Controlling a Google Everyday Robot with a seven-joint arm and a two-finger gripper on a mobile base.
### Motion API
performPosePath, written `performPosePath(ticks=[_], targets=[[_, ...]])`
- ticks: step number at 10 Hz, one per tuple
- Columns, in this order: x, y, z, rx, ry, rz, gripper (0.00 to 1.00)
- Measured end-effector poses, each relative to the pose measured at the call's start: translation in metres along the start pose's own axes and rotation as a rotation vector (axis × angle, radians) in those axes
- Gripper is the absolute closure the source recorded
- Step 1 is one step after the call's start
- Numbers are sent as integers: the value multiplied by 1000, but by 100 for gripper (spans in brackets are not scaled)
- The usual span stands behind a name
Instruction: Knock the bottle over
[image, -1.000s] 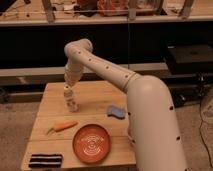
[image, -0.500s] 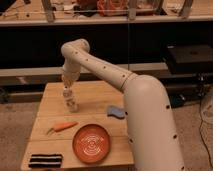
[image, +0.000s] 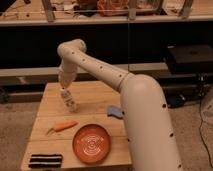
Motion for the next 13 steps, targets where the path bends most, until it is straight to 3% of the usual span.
performPosePath(ticks=[13], targets=[[-27, -3, 2, -4, -50, -92, 97]])
